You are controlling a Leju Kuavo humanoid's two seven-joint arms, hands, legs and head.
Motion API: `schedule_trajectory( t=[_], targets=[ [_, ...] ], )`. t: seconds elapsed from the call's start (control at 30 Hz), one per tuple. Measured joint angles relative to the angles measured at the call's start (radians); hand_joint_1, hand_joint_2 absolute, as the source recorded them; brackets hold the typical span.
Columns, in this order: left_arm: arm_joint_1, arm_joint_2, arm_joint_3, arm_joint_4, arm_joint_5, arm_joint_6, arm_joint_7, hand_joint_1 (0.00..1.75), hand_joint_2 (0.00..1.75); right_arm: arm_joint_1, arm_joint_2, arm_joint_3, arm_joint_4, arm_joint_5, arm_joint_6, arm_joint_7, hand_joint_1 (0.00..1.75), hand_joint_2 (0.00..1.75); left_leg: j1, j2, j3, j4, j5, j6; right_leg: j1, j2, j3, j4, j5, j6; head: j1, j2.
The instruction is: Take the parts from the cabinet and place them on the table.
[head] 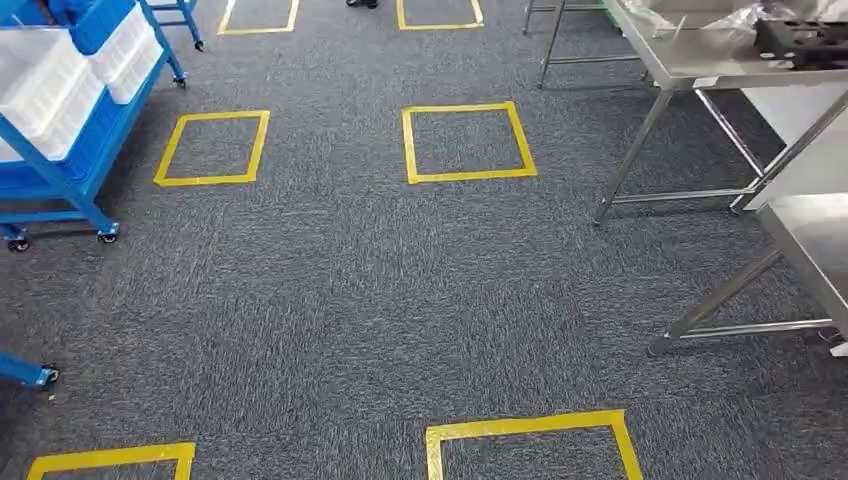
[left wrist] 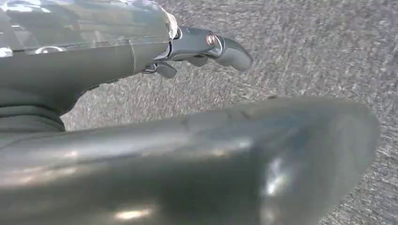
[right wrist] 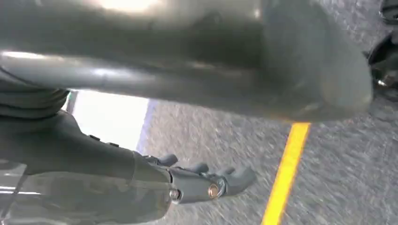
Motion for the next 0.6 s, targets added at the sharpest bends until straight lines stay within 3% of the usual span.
schedule_trajectory(
  t=[0.07,0.1,0.13,0.17,0.23,0.27,0.3,0.33,0.37,0.4,0.43,0.47,0.57,0.6],
  targets=[
    [0.003,0.0,0.0,0.0,0.001,0.009,0.0,0.0,0.0,-0.005,0.0,0.0,0.0,0.006,-0.009,-0.003,0.0,0.0,0.005,-0.022,-0.005,-0.006,0.006,-0.014,0.005,-0.018,0.002,-0.003,0.003,-0.01,0.0,0.0],
    [0.003,0.0,0.0,0.0,0.003,0.016,0.0,0.0,0.0,-0.005,0.005,0.0,0.0,0.011,-0.012,-0.008,0.0,0.0,0.003,-0.007,-0.008,0.006,-0.002,-0.017,-0.008,-0.037,0.006,-0.017,0.011,-0.023,0.0,0.0],
    [0.003,0.0,0.0,0.0,0.003,0.022,0.0,0.0,0.0,-0.004,0.005,0.0,0.0,0.016,-0.014,-0.01,0.0,0.0,-0.002,0.048,-0.022,0.034,-0.024,-0.018,-0.004,-0.049,0.008,-0.02,0.011,-0.029,0.0,0.0],
    [0.001,0.0,0.0,0.0,0.003,0.027,0.0,0.0,0.0,-0.001,0.005,0.0,0.0,0.019,-0.018,-0.012,0.0,0.0,0.0,0.077,-0.054,0.099,-0.066,-0.021,-0.002,-0.063,0.007,-0.019,0.011,-0.035,0.0,0.0],
    [-0.001,-0.001,0.0,0.0,0.006,0.035,0.0,0.0,0.0,0.003,0.005,0.0,0.0,0.026,-0.021,-0.014,0.0,0.0,0.004,0.092,-0.129,0.263,-0.143,-0.028,0.004,-0.094,0.005,-0.019,0.009,-0.038,0.0,0.0],
    [0.001,-0.001,0.0,0.0,0.006,0.04,0.001,0.0,0.0,0.003,0.005,0.001,0.0,0.03,-0.022,-0.015,0.0,0.0,0.006,0.093,-0.151,0.314,-0.155,-0.031,0.005,-0.108,0.004,-0.018,0.009,-0.038,0.0,0.0],
    [0.002,-0.001,0.0,0.0,0.006,0.045,0.002,0.0,0.0,0.002,0.006,0.002,0.0,0.035,-0.024,-0.017,0.0,0.0,0.008,0.096,-0.15,0.317,-0.144,-0.033,0.007,-0.122,0.004,-0.018,0.009,-0.038,0.0,0.0],
    [0.003,-0.002,0.001,0.0,0.006,0.053,0.003,0.0,0.0,0.001,0.006,0.003,0.0,0.039,-0.026,-0.019,0.0,0.0,0.009,0.1,-0.125,0.274,-0.115,-0.033,0.007,-0.134,0.005,-0.017,0.008,-0.037,0.0,0.0],
    [0.004,-0.003,0.002,0.0,0.006,0.058,0.003,0.0,0.0,0.0,0.007,0.003,0.0,0.042,-0.027,-0.021,0.0,0.0,0.009,0.107,-0.082,0.195,-0.076,-0.033,0.007,-0.145,0.006,-0.015,0.006,-0.035,0.0,0.0],
    [0.003,-0.003,0.002,0.0,0.006,0.062,0.004,0.0,0.0,-0.003,0.007,0.005,0.0,0.046,-0.029,-0.021,0.0,0.0,0.009,0.127,-0.018,0.082,-0.031,-0.029,0.007,-0.156,0.008,-0.013,0.004,-0.032,0.0,0.0],
    [0.001,-0.004,0.002,0.0,0.006,0.066,0.005,0.0,0.0,-0.004,0.008,0.006,0.0,0.05,-0.032,-0.021,0.0,0.0,0.006,0.173,0.024,0.001,-0.026,-0.024,0.009,-0.165,0.01,-0.01,0.001,-0.027,0.0,0.0],
    [-0.001,-0.005,0.002,0.0,0.007,0.067,0.005,0.0,0.0,-0.004,0.008,0.006,0.0,0.052,-0.033,-0.021,0.0,0.0,-0.001,0.172,0.025,0.001,-0.028,-0.02,0.015,-0.171,0.009,-0.007,-0.002,-0.022,0.0,0.0],
    [0.004,-0.009,0.004,0.0,0.008,0.072,0.005,0.0,0.0,-0.014,0.01,0.012,0.0,0.054,-0.035,-0.023,0.0,0.0,-0.003,0.144,0.015,-0.001,-0.021,-0.007,0.012,-0.191,0.014,-0.01,0.0,-0.007,0.0,0.0],
    [0.003,-0.01,0.006,0.0,0.008,0.072,0.005,0.0,0.0,-0.019,0.011,0.013,0.0,0.055,-0.036,-0.023,0.0,0.0,0.0,0.131,0.021,-0.014,-0.014,0.005,0.011,-0.196,0.019,-0.01,-0.003,0.005,0.0,0.0]
  ],
)
